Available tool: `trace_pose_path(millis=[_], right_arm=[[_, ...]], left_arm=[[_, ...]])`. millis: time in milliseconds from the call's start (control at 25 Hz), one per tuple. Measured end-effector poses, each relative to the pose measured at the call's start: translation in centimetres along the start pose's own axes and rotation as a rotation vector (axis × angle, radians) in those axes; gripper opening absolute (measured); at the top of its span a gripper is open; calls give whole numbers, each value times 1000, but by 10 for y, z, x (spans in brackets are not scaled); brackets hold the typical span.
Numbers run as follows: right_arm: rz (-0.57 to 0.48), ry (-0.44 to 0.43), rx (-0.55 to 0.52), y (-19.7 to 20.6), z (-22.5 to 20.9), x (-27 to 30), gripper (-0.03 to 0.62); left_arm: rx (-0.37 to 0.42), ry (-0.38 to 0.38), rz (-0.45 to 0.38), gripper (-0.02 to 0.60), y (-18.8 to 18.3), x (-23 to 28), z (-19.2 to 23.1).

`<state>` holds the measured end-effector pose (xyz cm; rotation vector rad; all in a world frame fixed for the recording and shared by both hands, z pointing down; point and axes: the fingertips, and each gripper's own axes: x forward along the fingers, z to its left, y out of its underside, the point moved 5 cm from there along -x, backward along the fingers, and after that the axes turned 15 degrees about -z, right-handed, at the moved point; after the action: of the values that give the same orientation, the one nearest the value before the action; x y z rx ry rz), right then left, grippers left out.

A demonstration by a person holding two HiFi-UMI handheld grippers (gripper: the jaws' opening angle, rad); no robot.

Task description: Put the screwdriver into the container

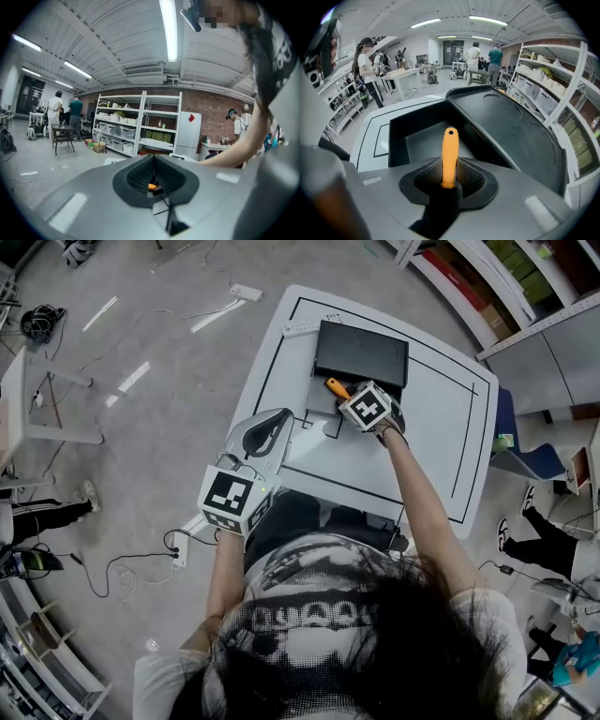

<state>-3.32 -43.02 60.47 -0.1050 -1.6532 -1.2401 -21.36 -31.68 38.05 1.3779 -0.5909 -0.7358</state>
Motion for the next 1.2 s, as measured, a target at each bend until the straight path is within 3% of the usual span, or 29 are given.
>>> trace_pose_path(millis=[400, 720, 1200], right_arm=[[-68, 54, 81, -10, -8, -9, 127], [-232, 94, 148, -34, -2, -57, 126], [-458, 168, 272, -42, 42, -138, 110]], left_arm=[[-8, 14, 6, 0, 2, -1, 9], [-17, 52, 13, 0, 3, 4, 8], [-47, 150, 36, 0, 14, 18, -7]])
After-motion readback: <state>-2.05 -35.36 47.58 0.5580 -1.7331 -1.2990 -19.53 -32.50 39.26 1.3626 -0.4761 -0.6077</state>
